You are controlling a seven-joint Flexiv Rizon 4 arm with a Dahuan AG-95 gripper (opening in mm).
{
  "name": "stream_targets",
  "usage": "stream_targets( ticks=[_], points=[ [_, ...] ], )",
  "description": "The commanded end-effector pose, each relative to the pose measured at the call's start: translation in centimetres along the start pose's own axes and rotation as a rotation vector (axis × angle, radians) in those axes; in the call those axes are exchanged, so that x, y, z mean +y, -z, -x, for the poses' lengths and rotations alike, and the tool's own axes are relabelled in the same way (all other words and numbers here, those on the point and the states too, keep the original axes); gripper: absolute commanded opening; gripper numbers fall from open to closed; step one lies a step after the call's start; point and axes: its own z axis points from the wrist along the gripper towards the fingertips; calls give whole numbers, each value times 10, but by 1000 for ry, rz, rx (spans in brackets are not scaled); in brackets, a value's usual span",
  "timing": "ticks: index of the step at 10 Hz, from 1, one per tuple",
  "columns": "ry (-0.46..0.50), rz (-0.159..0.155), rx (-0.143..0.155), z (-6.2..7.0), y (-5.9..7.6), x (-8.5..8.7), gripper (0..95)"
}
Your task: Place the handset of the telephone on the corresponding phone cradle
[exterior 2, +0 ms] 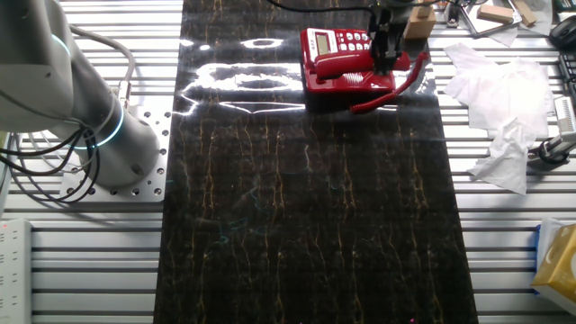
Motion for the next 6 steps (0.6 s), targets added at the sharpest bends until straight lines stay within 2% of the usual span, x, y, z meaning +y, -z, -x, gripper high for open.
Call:
stream_targets(
  ticks=[1,6],
  points=[
    [-11,5,9,0,-2,-1,0],
    [-29,10,34,1,-12,3,0]
  ],
)
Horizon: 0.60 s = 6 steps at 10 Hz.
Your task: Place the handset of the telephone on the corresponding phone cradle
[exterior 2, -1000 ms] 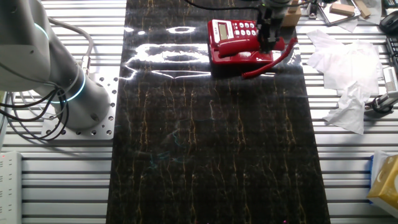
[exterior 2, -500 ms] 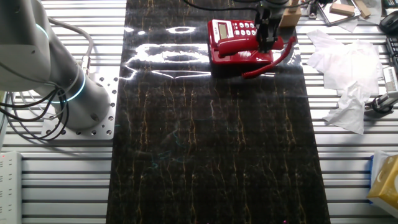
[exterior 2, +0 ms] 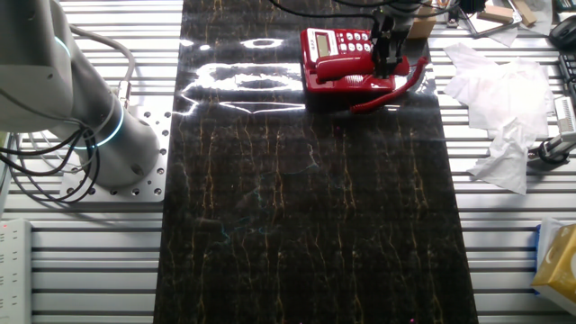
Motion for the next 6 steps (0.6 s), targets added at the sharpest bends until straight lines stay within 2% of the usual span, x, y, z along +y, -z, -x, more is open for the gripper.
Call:
stream_targets(
  ticks=[1,6],
  points=[
    [1,-2,5,-2,-1,0,0],
    [-1,-4,30,-2,-7,5,0]
  ],
)
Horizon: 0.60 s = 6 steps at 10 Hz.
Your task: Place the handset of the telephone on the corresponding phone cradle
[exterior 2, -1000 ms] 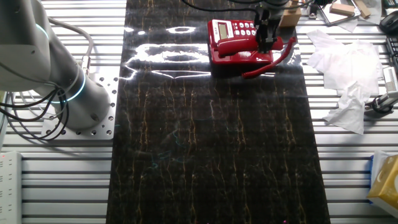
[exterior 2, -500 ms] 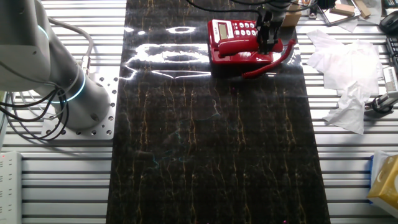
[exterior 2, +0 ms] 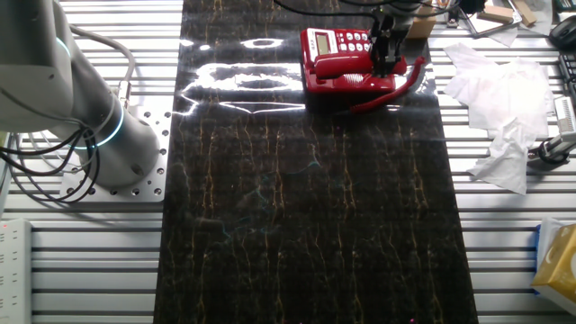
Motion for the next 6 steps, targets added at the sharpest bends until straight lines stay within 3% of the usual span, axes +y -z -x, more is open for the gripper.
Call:
stream_targets(
  ticks=[1,6],
  points=[
    [1,-2,8,-1,-1,0,0],
    [9,-1,15,0,-7,-2,0]
  ],
)
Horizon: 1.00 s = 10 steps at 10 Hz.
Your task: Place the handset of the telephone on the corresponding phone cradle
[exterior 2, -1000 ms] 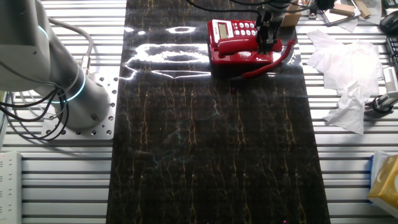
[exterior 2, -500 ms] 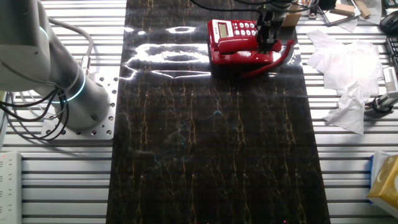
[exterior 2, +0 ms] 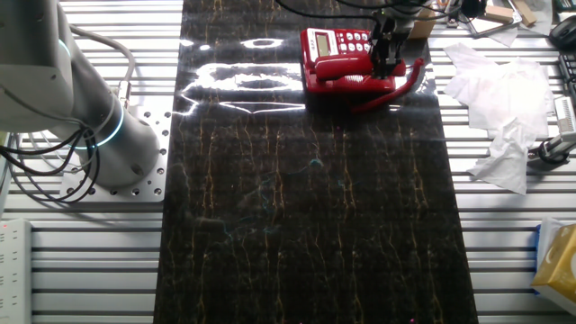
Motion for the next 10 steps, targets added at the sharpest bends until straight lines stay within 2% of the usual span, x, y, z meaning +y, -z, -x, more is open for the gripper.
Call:
stream_targets(
  ticks=[1,10],
  points=[
    [4,1,2,0,-2,-1,0],
    [14,0,20,2,-10,-2,0]
  ],
)
